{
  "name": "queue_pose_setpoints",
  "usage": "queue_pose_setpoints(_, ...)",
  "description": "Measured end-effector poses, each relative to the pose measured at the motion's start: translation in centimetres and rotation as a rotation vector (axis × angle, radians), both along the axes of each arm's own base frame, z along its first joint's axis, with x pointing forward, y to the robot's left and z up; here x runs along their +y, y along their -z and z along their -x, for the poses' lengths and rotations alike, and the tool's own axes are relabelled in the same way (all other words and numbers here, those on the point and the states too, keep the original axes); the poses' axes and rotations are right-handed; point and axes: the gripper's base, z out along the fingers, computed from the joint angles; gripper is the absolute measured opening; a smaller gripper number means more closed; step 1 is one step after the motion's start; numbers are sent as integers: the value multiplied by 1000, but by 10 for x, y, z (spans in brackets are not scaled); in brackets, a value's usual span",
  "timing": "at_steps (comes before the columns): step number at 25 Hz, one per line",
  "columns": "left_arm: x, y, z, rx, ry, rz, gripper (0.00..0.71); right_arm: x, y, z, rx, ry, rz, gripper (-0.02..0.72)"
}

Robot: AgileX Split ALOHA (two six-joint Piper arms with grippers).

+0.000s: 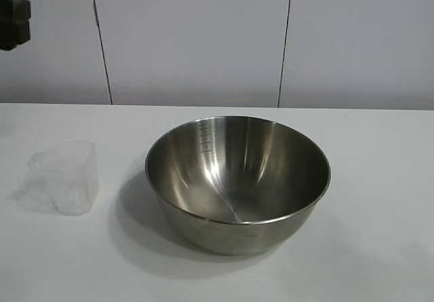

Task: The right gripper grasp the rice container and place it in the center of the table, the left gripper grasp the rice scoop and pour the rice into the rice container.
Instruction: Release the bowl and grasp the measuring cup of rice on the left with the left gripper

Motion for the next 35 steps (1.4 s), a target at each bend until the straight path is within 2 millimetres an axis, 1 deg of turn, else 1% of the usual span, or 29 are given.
queue_pose_setpoints(2,9,12,13,32,-30,3,570,0,0,0,0,0,0,589)
queue_pose_setpoints(5,19,33,32,130,-43,11,570,0,0,0,0,0,0,589)
queue_pose_setpoints(8,24,54,43,227,-34,-6,570,0,0,0,0,0,0,589)
queue_pose_setpoints(11,25,68,49,295,-29,-19,570,0,0,0,0,0,0,589)
queue_pose_setpoints(15,22,87,57,384,19,-69,570,0,0,0,0,0,0,589)
queue_pose_setpoints(19,19,106,57,464,62,-91,570,0,0,0,0,0,0,589)
queue_pose_setpoints(22,17,115,54,493,86,-99,570,0,0,0,0,0,0,589)
queue_pose_setpoints(32,11,133,37,514,129,-96,570,0,0,0,0,0,0,589)
queue_pose_setpoints(35,10,134,31,504,132,-96,570,0,0,0,0,0,0,589)
